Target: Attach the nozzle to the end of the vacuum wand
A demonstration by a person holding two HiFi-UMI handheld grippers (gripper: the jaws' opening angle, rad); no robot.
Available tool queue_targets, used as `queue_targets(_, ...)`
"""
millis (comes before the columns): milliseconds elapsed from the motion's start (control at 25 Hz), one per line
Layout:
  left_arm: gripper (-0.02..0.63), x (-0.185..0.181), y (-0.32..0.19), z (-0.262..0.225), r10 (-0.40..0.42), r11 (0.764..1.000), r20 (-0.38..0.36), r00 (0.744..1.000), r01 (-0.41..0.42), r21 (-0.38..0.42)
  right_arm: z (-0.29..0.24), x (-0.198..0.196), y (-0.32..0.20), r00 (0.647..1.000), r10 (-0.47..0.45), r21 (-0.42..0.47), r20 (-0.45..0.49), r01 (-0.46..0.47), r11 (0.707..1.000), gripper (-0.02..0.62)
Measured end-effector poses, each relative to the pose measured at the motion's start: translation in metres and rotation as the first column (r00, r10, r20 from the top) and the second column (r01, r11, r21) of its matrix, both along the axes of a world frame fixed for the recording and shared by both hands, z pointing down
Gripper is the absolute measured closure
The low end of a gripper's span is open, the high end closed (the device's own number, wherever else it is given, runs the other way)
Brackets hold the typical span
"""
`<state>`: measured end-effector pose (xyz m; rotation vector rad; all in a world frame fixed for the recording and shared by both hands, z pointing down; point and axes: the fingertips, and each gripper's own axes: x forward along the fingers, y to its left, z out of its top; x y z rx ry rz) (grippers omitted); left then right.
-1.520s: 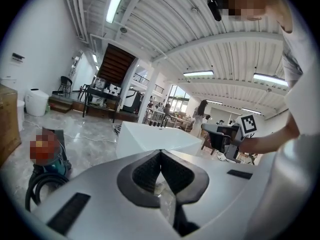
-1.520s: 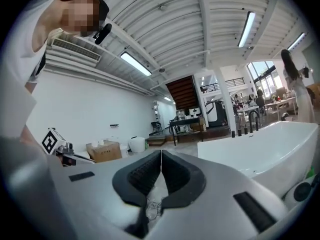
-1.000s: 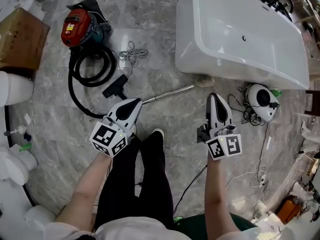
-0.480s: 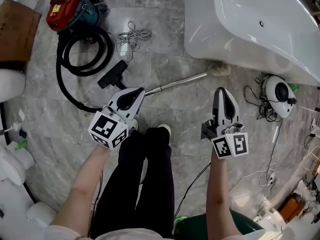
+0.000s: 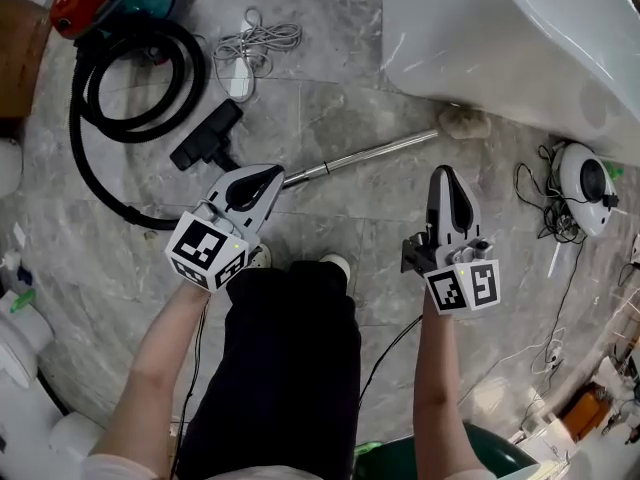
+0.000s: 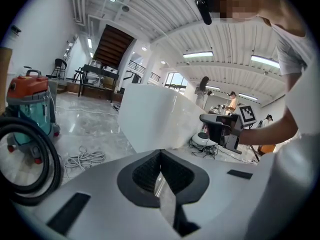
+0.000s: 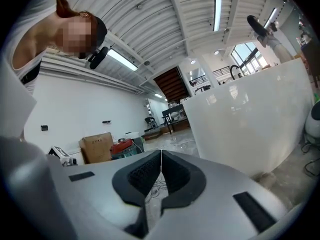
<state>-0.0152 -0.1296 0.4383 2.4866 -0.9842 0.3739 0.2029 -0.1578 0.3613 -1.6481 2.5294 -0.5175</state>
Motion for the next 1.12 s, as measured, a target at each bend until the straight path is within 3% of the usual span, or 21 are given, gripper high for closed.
queue_targets(280,0.597,0.02,-0.014,0.097,0.08,0.996,0.004,0.997,-0.08,0.033,0.106,-0.004,-0.006,0.999,-0.031,0.02,0.026,0.031,0.999,0.58)
queue_targets(520,0.597,0.037,-0.036,0.179,0.113,0.993,-0.047,0.993,-0.111,0.041,0.189,-0.004,-0.028,0.998,-0.053,0.059,0.016,0.052,0.997,0.58)
queue_targets(720,0.598,0.05,-0.035,0.217,0.157,0.987,-0.046,0.986,-0.155,0.047,0.232,-0.007,-0.041,0.998,-0.068,0.075,0.016,0.067,0.995,0.58)
queue_targets(920,0.598,0.045,-0.012,0.223,0.203,0.979,-0.068,0.977,-0.202,0.032,0.254,-0.05,-0.039,0.98,-0.197,0.042,0.009,0.196,0.98,0.58)
queue_targets(1120,0.598,0.007,0.005,0.216,0.129,0.992,-0.136,0.982,-0.128,0.011,0.256,-0.111,-0.041,0.93,-0.366,0.017,-0.005,0.366,0.93,0.58)
